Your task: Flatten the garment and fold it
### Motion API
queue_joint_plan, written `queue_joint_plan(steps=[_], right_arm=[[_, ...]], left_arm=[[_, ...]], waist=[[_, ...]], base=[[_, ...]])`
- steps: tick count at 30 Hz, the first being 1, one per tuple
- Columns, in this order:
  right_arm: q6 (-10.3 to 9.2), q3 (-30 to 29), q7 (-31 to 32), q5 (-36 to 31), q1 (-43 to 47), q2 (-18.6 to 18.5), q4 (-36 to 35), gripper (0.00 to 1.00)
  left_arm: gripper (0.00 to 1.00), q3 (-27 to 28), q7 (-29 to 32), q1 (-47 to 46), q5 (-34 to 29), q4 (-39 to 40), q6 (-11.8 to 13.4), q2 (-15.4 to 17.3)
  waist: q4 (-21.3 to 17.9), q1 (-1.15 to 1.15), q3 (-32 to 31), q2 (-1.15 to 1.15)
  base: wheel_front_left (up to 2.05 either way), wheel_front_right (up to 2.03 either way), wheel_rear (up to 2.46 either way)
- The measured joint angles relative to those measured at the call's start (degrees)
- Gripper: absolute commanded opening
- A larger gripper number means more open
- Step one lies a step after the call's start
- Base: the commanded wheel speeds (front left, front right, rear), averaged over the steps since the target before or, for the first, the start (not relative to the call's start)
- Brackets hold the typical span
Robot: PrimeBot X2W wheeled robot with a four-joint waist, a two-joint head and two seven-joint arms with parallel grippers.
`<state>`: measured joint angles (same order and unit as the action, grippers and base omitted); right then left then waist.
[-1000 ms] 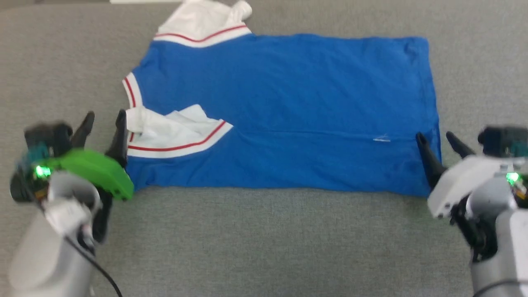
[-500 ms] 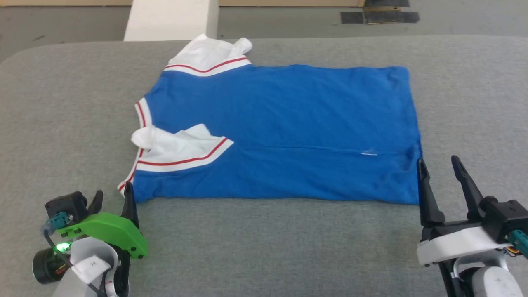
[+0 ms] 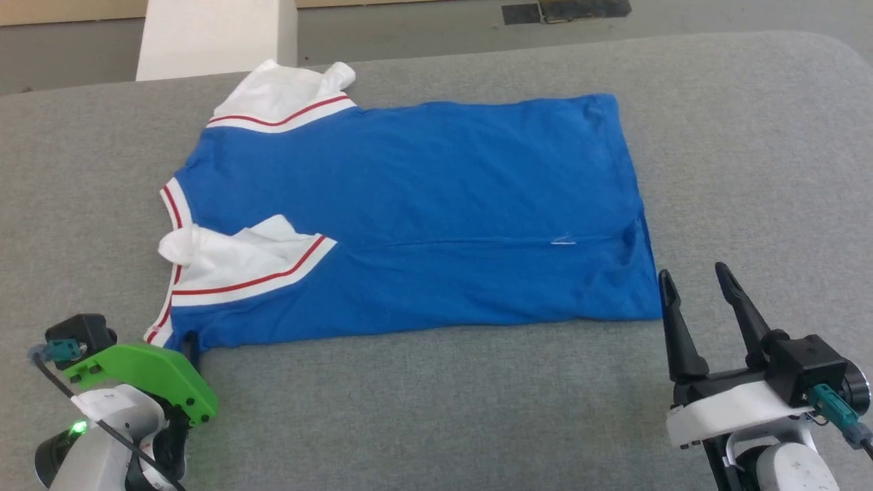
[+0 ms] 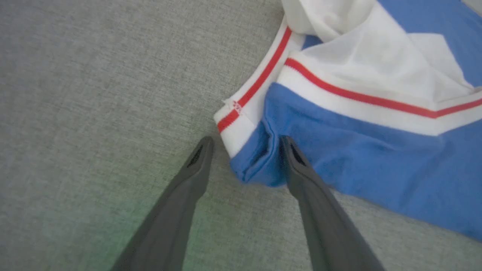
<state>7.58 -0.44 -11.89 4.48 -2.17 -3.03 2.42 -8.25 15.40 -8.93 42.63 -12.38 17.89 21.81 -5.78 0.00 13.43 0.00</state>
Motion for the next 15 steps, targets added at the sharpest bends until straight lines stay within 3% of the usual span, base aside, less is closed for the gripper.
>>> queue_joint_plan(steps=[5, 8, 15], right_arm=[[0.0, -0.83, 0.52, 0.42, -0.32, 0.02, 1.21, 1.0], [0.0, -1.88, 4.7, 1.98, -1.52, 0.0, 3.19, 1.0], [0.0, -4.46, 27.51, 6.32, -6.94, 0.1, 8.73, 1.0]], left_arm=[[0.0, -0.75, -0.87, 0.01, -0.13, 0.81, -0.19, -0.04], [0.0, -1.43, -1.49, -0.07, -0.3, 0.78, -0.52, -0.2], [0.0, -2.48, -2.88, -0.63, -0.81, -0.02, -2.24, -0.66]], waist=[[-0.05, 0.0, 0.17, 0.0], [0.51, 0.0, 0.2, 0.0], [2.1, 0.0, 0.59, 0.0]], base=[[0.0, 0.0, 0.0], [0.0, 0.0, 0.0], [0.0, 0.0, 0.0]])
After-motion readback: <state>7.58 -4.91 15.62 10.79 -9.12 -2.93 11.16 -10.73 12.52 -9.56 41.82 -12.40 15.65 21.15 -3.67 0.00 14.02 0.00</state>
